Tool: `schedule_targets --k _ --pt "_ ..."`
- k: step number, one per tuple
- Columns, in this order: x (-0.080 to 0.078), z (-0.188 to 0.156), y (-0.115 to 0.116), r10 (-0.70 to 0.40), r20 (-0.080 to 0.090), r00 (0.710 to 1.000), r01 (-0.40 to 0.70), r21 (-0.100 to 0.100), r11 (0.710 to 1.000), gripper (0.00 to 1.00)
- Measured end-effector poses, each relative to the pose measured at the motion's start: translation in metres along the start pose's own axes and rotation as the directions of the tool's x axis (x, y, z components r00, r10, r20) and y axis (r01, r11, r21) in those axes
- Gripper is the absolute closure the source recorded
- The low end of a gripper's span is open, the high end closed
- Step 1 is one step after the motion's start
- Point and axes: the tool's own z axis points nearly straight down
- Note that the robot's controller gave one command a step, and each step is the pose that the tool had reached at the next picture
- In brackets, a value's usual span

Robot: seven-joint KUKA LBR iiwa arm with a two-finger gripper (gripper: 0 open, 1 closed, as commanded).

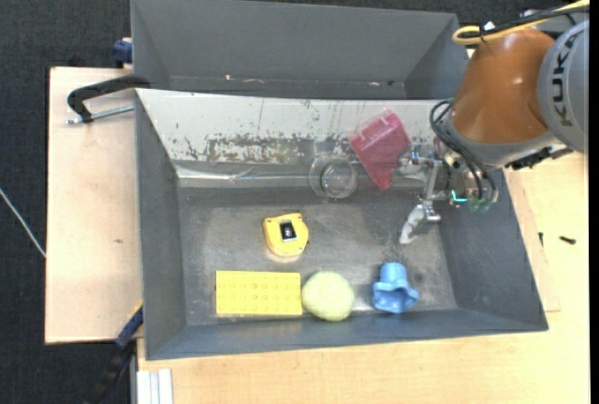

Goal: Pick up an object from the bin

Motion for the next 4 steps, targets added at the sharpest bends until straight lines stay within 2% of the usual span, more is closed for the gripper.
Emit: schedule_targets --k 1,2,3,4 --pt "0.023 0.036 0.037 -0.059 0.004 0.998 0.059 0.002 0.998 0.0" --pt "0.026 0.058 0.054 -0.14 -0.001 0.99 0.14 -0.004 0.99 0.0" --pt "0.04 0.055 0.056 -0.12 0.0 0.993 0.12 0.001 0.993 0.0" --pt "0.036 0.012 0.097 -0.048 -0.006 0.999 0.048 -0.001 0.999 0.0"
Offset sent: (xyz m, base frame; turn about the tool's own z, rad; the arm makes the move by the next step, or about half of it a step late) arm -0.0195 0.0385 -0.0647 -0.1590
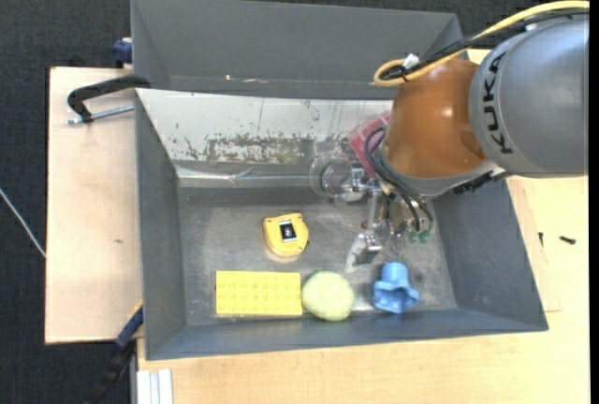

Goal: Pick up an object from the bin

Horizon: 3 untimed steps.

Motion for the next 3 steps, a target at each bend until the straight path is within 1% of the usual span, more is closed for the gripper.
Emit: schedule_targets --k 1,2,3 --pt "-0.01 -0.022 0.016 0.0 0.018 1.0 0.0 -0.002 1.0 0.0" --pt "0.024 0.025 0.038 -0.006 0.009 1.0 0.006 0.001 1.0 0.0" --pt "0.013 0.045 0.047 0.047 -0.031 0.998 -0.047 0.001 0.999 1.0"
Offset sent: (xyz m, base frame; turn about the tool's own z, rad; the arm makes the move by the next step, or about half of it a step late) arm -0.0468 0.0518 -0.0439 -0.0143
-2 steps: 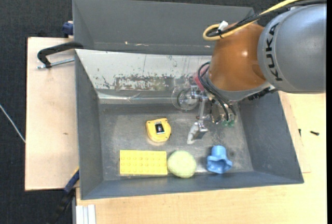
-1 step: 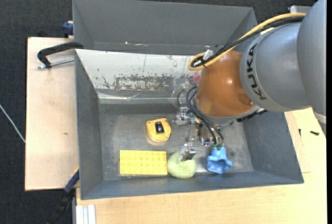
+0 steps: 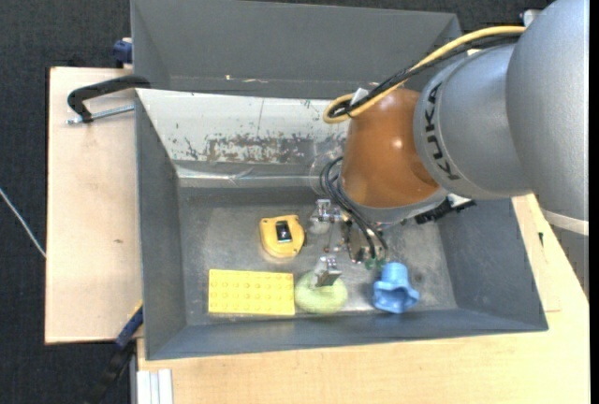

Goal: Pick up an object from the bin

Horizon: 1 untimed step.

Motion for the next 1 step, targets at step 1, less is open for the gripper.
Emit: schedule_targets --k 1 --pt "-0.0003 -0.0001 0.0001 0.0 0.001 1.0 0.0 0.0 1.0 1.0"
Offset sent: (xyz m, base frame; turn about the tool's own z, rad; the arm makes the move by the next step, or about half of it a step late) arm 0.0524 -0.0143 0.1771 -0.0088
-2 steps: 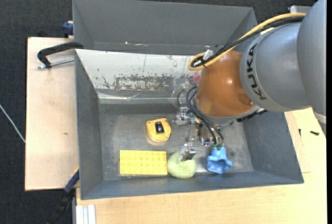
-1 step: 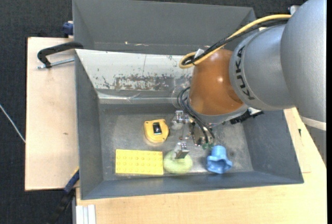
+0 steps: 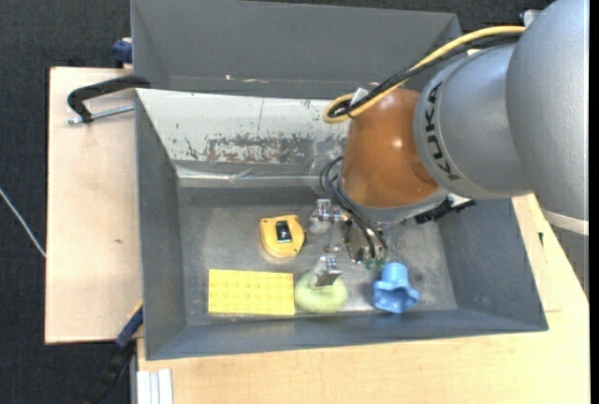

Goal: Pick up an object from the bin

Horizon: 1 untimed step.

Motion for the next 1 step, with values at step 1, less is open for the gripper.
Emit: schedule_targets --k 1 --pt "-0.0493 -0.1851 -0.0132 -0.01 0.049 0.999 0.01 -0.002 1.0 1.0"
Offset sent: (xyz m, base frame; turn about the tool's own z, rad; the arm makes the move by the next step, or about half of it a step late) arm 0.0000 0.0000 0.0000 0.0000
